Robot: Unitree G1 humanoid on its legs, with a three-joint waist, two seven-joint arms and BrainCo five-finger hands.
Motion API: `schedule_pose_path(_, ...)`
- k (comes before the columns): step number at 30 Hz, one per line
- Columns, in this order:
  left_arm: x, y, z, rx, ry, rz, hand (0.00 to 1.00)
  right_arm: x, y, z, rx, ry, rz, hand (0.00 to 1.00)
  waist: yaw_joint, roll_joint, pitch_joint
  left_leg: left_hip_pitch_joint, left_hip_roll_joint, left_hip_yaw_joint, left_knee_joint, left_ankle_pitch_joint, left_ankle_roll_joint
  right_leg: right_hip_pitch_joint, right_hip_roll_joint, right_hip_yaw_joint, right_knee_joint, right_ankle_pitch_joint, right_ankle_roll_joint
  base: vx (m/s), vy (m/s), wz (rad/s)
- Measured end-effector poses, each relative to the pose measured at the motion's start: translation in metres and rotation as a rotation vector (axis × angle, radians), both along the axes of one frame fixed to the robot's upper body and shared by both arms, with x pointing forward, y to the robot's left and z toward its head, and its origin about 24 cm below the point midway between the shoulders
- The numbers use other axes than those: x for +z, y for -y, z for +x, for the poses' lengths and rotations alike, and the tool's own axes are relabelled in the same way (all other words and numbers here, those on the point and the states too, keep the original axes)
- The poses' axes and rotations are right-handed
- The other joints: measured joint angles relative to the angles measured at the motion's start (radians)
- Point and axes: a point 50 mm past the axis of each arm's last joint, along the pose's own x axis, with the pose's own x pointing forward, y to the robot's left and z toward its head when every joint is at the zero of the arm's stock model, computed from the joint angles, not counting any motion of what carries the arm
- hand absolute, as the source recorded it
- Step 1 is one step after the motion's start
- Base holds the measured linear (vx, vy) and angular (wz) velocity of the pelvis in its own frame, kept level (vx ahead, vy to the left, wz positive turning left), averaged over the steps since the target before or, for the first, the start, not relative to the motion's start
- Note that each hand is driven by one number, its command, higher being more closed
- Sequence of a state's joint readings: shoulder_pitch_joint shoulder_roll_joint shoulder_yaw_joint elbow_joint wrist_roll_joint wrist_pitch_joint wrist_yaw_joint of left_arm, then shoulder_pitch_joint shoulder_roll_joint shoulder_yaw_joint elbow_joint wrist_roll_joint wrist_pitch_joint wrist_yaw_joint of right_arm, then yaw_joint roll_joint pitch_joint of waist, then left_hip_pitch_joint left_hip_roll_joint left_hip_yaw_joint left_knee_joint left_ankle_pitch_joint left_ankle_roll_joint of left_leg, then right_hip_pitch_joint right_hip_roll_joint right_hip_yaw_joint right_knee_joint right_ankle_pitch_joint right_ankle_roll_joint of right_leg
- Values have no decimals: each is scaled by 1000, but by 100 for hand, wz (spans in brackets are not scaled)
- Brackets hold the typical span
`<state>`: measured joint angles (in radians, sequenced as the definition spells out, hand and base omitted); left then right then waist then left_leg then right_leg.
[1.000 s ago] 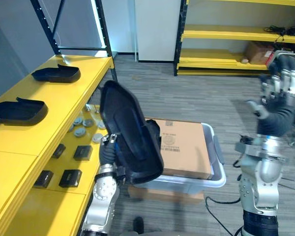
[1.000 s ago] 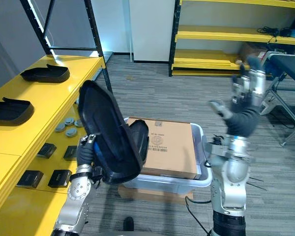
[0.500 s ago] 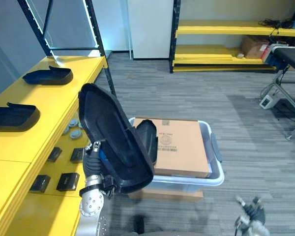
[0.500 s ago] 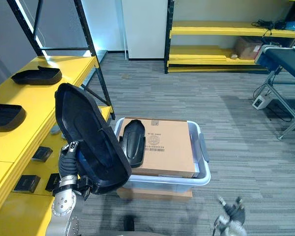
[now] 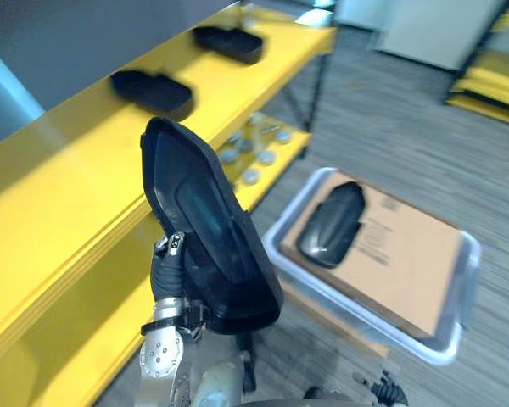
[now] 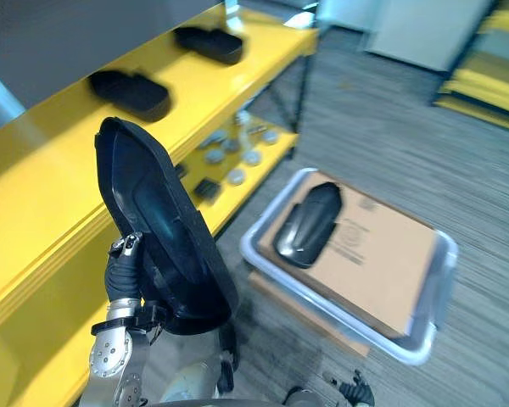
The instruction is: Walk over and take plastic housings, then place them on the shelf
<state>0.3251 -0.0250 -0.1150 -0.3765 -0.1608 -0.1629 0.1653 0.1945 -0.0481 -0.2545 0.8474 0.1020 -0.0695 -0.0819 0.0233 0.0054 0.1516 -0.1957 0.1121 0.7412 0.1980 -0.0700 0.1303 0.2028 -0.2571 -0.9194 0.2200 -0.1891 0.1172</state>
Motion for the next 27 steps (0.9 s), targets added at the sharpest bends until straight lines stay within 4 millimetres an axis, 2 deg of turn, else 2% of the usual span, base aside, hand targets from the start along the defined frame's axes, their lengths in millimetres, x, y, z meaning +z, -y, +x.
schedule_pose_path(4,-6,4,2,-40,-19,-22,100,3,-11,20,57,33,10,0,6,3,-3,7,-68,-43,24,-55,18,38,-70,-18,54,-6,9,123,164,59)
schedule_pose_path(5,-9,7,5,-58,-28,-19,100,2,-17,22,73,33,26,0,9,5,-4,24,-93,-71,25,-72,22,37,-120,-8,155,6,-17,133,187,53)
schedule_pose_path(6,-10,10,7,-73,-32,-19,100,1,-19,21,80,27,31,0,7,8,-5,36,-103,-89,23,-78,25,30,-146,6,221,16,-56,184,234,76)
schedule_pose_path(7,-11,17,10,-103,-36,-22,100,1,-22,22,96,21,40,0,-11,11,-5,61,-120,-132,13,-87,33,-28,-186,119,383,21,-175,233,236,89)
schedule_pose_path(8,-11,21,13,-128,-31,-15,100,2,-23,25,110,33,33,0,-22,14,-6,84,-132,-178,-10,-85,30,-116,-154,286,504,-14,-155,226,212,93)
schedule_pose_path(9,-12,21,16,-135,-34,-5,100,3,-22,27,114,33,28,0,-27,13,-6,101,-140,-198,-35,-78,17,-152,-124,349,530,-32,-128,205,167,98)
schedule_pose_path(10,-16,21,18,-142,-50,9,100,3,-21,31,131,36,21,0,-41,35,-4,138,-150,-226,-93,-63,-5,-221,-47,432,529,-67,-108,173,112,82)
schedule_pose_path(11,-22,21,18,-143,-75,12,100,4,-21,35,152,41,16,0,-56,32,-10,162,-138,-221,-96,-142,-120,-285,26,498,463,-86,-104,216,97,73)
schedule_pose_path(12,-24,18,19,-134,-84,19,100,4,-25,35,155,45,24,0,-56,5,-6,146,-126,-213,-35,-167,-78,-318,26,530,422,-87,-99,297,-36,56)
schedule_pose_path(13,-22,15,22,-131,-73,41,100,6,-29,37,158,65,28,0,-54,11,1,127,-66,-282,84,-149,-4,-361,31,591,354,-87,-57,320,-130,69)
schedule_pose_path(14,-28,15,25,-130,-99,42,100,5,-29,36,156,60,32,0,-63,-13,1,149,-106,-308,97,-150,-3,-372,32,688,256,-77,-27,293,-154,79)
schedule_pose_path(16,-30,16,24,-123,-113,40,100,7,-30,35,163,67,27,0,-70,-10,-2,174,-131,-344,74,-150,-4,-386,67,802,184,-50,-18,215,-27,98)
schedule_pose_path(17,-28,18,24,-128,-104,35,100,7,-32,32,168,69,28,0,-61,-20,-9,202,-156,-373,35,-146,-4,-386,61,807,163,-12,-6,191,8,91)
schedule_pose_path(19,-27,19,23,-121,-100,25,100,5,-32,27,176,55,28,0,-38,-29,-23,225,-168,-392,15,-145,-8,-381,54,778,148,20,-21,236,-66,54)
schedule_pose_path(21,-27,18,20,-109,-100,18,100,8,-37,31,184,81,38,0,-29,-27,-44,227,-165,-417,8,-140,-33,-373,69,751,98,77,-43,265,-109,31)
schedule_pose_path(22,-26,19,20,-108,-98,12,100,9,-40,33,185,90,44,0,-30,-26,-45,230,-160,-425,1,-138,-42,-358,78,744,67,113,-31,149,-93,15)
schedule_pose_path(24,-26,20,20,-102,-98,-2,100,11,-43,36,197,103,48,0,-30,-17,-49,246,-133,-424,-26,-124,-83,-311,114,731,-5,140,-47,149,-121,-5)
schedule_pose_path(27,-26,22,20,-99,-97,-12,100,10,-43,35,215,97,46,0,-35,-10,-62,276,-92,-406,-56,-122,-123,-264,170,735,-93,168,-79,128,-140,-29)
